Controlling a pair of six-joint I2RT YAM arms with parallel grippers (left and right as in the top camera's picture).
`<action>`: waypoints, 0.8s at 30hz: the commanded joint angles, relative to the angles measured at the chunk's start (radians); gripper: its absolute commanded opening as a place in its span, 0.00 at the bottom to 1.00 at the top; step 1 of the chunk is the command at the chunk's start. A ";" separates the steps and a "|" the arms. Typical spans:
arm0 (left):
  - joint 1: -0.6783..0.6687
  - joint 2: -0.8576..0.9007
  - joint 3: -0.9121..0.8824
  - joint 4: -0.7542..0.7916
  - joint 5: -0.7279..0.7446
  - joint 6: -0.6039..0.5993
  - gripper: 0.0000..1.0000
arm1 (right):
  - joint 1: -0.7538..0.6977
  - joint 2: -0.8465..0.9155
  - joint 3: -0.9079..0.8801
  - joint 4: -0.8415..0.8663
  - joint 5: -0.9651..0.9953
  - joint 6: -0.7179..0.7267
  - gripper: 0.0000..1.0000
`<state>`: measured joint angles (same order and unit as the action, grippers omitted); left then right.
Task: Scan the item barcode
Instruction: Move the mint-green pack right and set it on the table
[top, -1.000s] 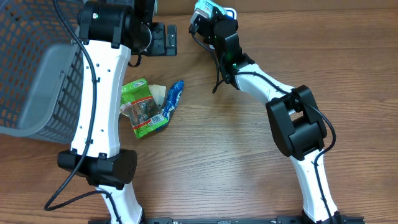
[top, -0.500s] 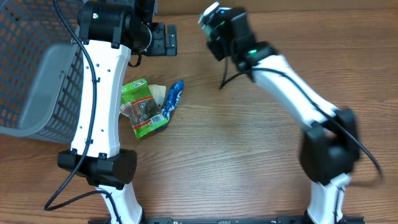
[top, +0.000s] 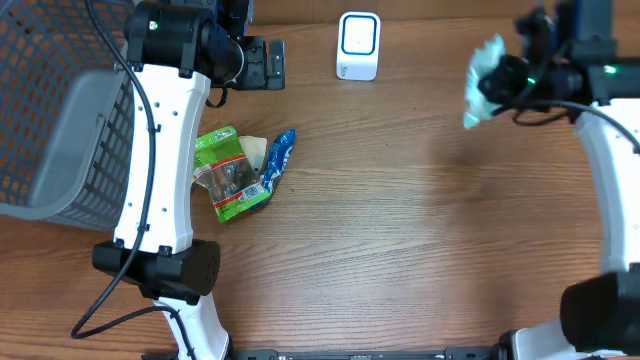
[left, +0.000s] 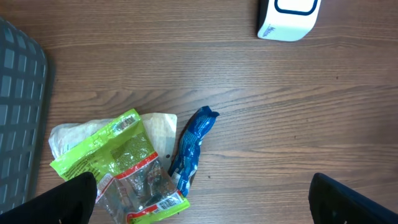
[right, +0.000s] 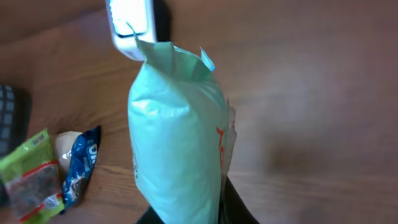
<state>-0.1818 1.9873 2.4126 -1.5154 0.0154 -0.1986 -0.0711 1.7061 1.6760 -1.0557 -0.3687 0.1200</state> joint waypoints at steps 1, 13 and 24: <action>-0.002 0.003 -0.003 0.002 0.004 0.016 1.00 | -0.105 0.012 -0.126 0.032 -0.216 0.022 0.04; -0.002 0.003 -0.003 0.002 0.004 0.016 1.00 | -0.382 0.072 -0.653 0.439 -0.250 0.064 0.04; -0.002 0.003 -0.003 0.002 0.004 0.016 1.00 | -0.393 0.090 -0.555 0.294 -0.225 0.062 0.69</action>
<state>-0.1818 1.9873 2.4126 -1.5154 0.0151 -0.1986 -0.4755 1.8103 1.0302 -0.7086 -0.5793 0.1825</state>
